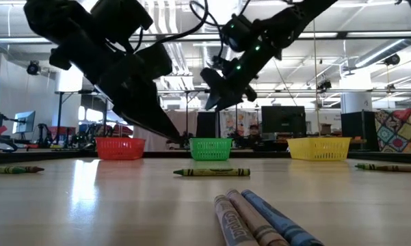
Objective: Sort crayons
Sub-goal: Put the brown crayon into the red basket
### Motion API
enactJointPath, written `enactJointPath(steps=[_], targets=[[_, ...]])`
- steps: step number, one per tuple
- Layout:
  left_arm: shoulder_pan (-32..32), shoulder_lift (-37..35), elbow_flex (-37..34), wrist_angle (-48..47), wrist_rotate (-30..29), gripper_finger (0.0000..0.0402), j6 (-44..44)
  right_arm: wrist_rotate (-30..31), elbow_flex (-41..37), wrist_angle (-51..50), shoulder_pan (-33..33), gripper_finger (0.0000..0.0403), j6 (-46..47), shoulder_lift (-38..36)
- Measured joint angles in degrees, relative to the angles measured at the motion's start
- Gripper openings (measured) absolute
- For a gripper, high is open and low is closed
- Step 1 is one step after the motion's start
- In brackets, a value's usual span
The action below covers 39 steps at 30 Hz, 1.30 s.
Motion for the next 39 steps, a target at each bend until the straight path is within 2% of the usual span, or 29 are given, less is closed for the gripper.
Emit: enactJointPath(steps=[2,8,14,20,24,30,34,39], targets=[[-1.1,0.7,0.4,0.2,0.1,0.0068,0.0,0.2,-2.3,-1.3,2.2,0.018,1.8,-2.4],[-4.3,2.7,0.6,0.4,0.1,0.0068,0.5,2.4,-13.6,3.0,11.3,0.018,3.5,-11.3],[-4.6,4.9,1.7,0.5,0.1,0.0068,0.5,2.8,-22.4,3.1,19.5,0.018,5.4,-18.8],[-4.3,8.8,7.8,0.0,0.0,0.0068,0.6,3.0,-26.3,2.1,23.3,0.018,8.0,-23.2],[-4.2,10.0,15.0,-7.5,0.1,0.0068,3.2,2.9,-26.0,-0.4,24.0,0.018,8.9,-25.4],[-4.1,11.1,27.7,-26.9,-0.1,0.0068,8.6,3.0,-25.5,-4.0,24.0,0.018,10.1,-29.4],[-3.8,11.8,34.8,-34.2,-1.9,0.0068,12.1,3.0,-25.6,-8.6,24.0,0.018,11.2,-30.8],[-3.6,12.2,42.4,-38.1,-4.5,0.0068,17.2,2.9,-25.6,-15.4,24.2,0.018,13.5,-31.3]])
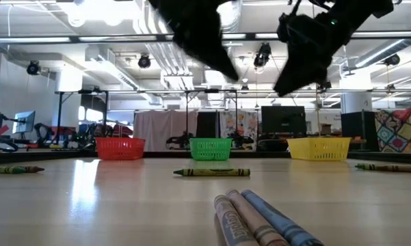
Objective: Sort crayons
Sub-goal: Put the brown crayon into the red basket
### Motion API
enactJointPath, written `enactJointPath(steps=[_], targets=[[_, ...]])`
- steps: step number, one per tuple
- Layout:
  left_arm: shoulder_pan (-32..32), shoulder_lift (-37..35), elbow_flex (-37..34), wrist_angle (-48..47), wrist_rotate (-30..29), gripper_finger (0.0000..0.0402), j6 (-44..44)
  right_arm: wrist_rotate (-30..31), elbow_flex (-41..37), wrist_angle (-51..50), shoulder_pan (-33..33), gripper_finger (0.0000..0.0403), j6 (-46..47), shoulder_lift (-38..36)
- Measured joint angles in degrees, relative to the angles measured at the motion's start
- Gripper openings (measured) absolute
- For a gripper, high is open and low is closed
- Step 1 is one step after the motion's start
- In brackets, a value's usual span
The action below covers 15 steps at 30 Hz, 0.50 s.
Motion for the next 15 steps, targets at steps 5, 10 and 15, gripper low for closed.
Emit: enactJointPath(steps=[5,10,15], targets=[[0.1,0.7,7.5,0.0,0.0,0.0068,2.7,0.1,-0.1,-2.8,0.0,0.018,1.3,-0.1],[0.2,1.0,13.4,1.5,0.0,0.0068,2.7,0.2,-0.1,-2.6,0.0,0.018,0.9,-0.2],[0.4,1.7,21.6,2.1,0.1,0.0068,2.7,0.2,-0.1,-2.6,0.0,0.018,0.7,-0.1]])
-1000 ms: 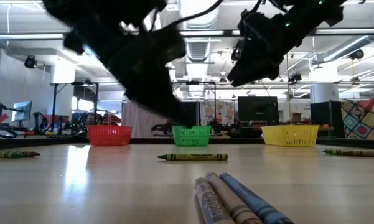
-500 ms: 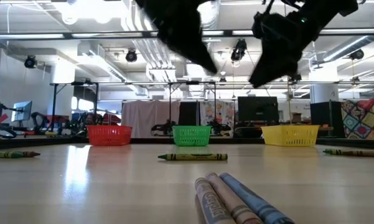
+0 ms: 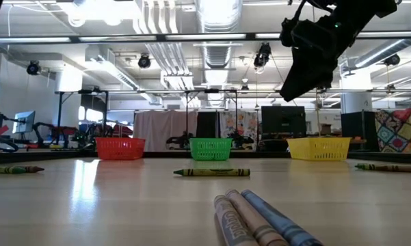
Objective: Sort crayons
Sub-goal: Put the brown crayon into the red basket
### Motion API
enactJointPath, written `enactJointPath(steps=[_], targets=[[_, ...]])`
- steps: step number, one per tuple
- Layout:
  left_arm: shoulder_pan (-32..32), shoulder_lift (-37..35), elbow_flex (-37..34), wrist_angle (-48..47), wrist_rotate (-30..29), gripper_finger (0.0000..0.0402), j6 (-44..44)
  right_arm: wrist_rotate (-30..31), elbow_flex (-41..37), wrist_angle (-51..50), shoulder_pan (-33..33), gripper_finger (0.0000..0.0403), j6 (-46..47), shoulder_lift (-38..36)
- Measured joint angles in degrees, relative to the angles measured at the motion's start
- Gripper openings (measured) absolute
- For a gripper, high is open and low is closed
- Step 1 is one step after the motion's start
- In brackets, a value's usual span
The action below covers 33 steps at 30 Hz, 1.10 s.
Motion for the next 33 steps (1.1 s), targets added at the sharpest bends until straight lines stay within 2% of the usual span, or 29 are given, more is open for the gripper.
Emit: enactJointPath(steps=[20,25,33], targets=[[0.7,0.0,31.7,0.0,0.1,0.0068,0.0,0.0,0.0,0.3,0.0,0.018,-0.2,0.1],[0.9,-1.1,31.3,8.5,0.1,0.0068,0.0,0.1,0.0,0.4,0.0,0.018,-0.2,0.1],[0.9,-1.1,31.7,15.3,0.1,0.0068,0.0,1.6,0.0,0.4,0.0,0.018,-0.2,0.1]])
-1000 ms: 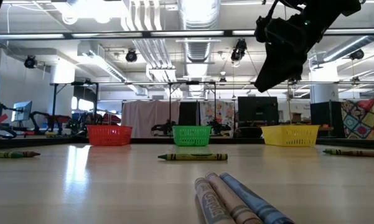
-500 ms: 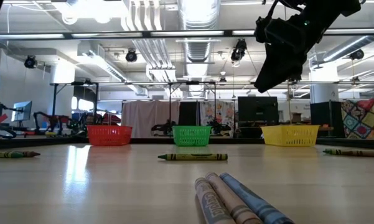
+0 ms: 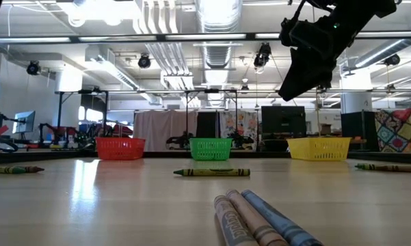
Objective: Sort crayons
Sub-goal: Put the brown crayon into the red basket
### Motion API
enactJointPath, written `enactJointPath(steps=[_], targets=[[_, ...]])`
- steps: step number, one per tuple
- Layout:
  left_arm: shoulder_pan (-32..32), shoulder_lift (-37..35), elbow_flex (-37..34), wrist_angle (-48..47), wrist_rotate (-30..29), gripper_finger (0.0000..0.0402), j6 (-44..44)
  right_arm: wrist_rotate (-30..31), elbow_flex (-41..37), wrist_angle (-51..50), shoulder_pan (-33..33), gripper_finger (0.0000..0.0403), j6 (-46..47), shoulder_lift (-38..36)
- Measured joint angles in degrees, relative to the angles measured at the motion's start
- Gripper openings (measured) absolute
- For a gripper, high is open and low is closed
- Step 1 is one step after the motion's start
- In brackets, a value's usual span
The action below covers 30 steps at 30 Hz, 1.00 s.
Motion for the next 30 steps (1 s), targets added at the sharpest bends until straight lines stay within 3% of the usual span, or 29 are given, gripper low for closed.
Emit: enactJointPath(steps=[9,20,25,30], targets=[[0.0,0.2,-0.7,-3.9,0.0,0.0068,0.0,0.0,0.0,0.0,0.0,0.018,0.0,0.0],[0.6,0.2,-3.1,-38.6,-0.1,0.0068,-2.4,0.0,0.0,-0.1,0.0,0.018,0.0,0.0],[0.6,0.2,-13.2,-42.9,-0.5,0.0068,-6.4,0.0,0.0,-0.1,0.0,0.018,0.0,0.0],[0.5,0.2,-29.9,-38.8,-6.5,0.0068,-10.7,0.0,0.0,-0.3,0.0,0.018,0.7,0.0]])
